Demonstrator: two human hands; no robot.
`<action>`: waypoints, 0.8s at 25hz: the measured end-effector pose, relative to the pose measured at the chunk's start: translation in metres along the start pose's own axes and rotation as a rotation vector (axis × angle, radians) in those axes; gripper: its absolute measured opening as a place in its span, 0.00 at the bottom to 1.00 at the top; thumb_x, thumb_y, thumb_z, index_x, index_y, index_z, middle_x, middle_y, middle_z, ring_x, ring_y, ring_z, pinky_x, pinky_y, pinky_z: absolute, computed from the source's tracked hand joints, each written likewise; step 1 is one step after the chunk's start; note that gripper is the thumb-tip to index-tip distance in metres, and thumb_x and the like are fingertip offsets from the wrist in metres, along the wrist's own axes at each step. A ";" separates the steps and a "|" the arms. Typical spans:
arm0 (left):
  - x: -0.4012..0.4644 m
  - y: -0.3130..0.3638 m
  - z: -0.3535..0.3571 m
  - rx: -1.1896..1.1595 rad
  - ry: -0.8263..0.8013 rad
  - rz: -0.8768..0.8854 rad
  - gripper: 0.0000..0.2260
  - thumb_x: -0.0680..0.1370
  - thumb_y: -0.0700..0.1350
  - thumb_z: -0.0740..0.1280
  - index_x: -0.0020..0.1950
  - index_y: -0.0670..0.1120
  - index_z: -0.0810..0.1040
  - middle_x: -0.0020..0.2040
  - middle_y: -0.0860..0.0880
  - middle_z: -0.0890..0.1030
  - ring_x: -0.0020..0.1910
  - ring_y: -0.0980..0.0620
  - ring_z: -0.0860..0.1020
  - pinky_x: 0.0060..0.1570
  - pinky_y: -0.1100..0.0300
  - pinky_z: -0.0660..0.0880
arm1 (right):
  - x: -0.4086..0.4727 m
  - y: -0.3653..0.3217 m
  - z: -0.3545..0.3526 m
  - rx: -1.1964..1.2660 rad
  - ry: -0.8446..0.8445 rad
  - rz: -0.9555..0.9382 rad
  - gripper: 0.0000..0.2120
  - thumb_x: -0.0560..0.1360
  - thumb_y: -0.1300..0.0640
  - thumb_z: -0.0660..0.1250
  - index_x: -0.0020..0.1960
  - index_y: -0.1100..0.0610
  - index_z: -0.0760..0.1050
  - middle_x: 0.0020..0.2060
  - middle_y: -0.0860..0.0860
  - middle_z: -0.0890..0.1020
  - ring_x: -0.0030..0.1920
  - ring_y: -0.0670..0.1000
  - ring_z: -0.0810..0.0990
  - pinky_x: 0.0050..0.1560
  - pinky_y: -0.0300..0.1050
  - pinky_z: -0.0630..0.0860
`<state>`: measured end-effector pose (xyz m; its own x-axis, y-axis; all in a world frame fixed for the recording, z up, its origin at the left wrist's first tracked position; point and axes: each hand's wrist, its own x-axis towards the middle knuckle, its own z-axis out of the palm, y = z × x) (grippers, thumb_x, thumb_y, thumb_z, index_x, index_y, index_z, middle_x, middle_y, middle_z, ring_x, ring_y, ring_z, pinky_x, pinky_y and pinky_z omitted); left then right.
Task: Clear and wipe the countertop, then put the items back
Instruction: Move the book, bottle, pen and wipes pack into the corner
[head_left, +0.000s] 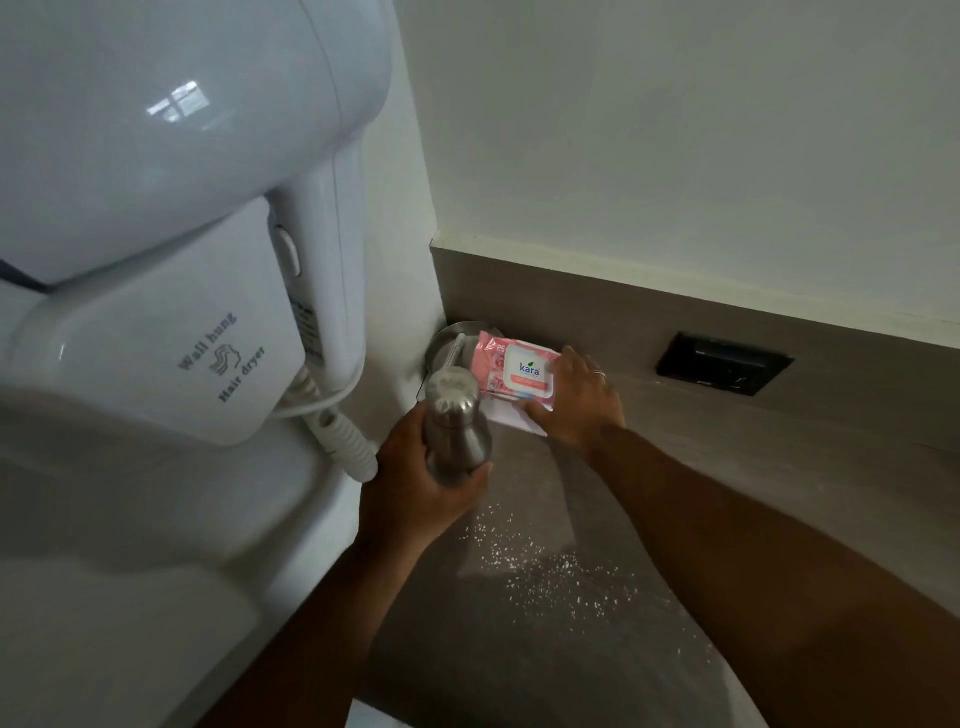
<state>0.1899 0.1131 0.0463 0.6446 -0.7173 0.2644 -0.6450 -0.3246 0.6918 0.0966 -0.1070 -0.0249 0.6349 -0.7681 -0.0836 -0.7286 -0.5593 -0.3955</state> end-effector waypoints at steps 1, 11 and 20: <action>-0.002 -0.003 -0.001 0.009 0.029 -0.024 0.30 0.61 0.52 0.81 0.59 0.52 0.74 0.49 0.59 0.78 0.46 0.62 0.77 0.42 0.79 0.69 | 0.001 0.002 0.001 0.020 -0.018 -0.007 0.39 0.66 0.33 0.70 0.68 0.54 0.65 0.67 0.55 0.72 0.66 0.58 0.73 0.61 0.58 0.76; 0.033 -0.025 0.015 0.019 0.238 -0.169 0.35 0.64 0.55 0.78 0.65 0.43 0.72 0.57 0.46 0.82 0.52 0.48 0.82 0.50 0.53 0.80 | 0.017 0.006 -0.020 -0.107 -0.165 0.006 0.41 0.66 0.26 0.64 0.66 0.53 0.68 0.57 0.53 0.80 0.53 0.56 0.80 0.51 0.51 0.78; 0.061 -0.025 0.029 0.040 0.299 -0.262 0.35 0.64 0.52 0.79 0.66 0.42 0.71 0.57 0.45 0.82 0.53 0.44 0.82 0.48 0.61 0.73 | 0.001 -0.004 0.011 0.466 -0.094 0.491 0.28 0.73 0.47 0.73 0.62 0.61 0.65 0.53 0.56 0.80 0.49 0.55 0.82 0.45 0.52 0.81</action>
<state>0.2333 0.0597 0.0252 0.8767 -0.3979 0.2702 -0.4544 -0.5012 0.7364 0.1029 -0.1025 -0.0335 0.2943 -0.8562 -0.4246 -0.7644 0.0558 -0.6423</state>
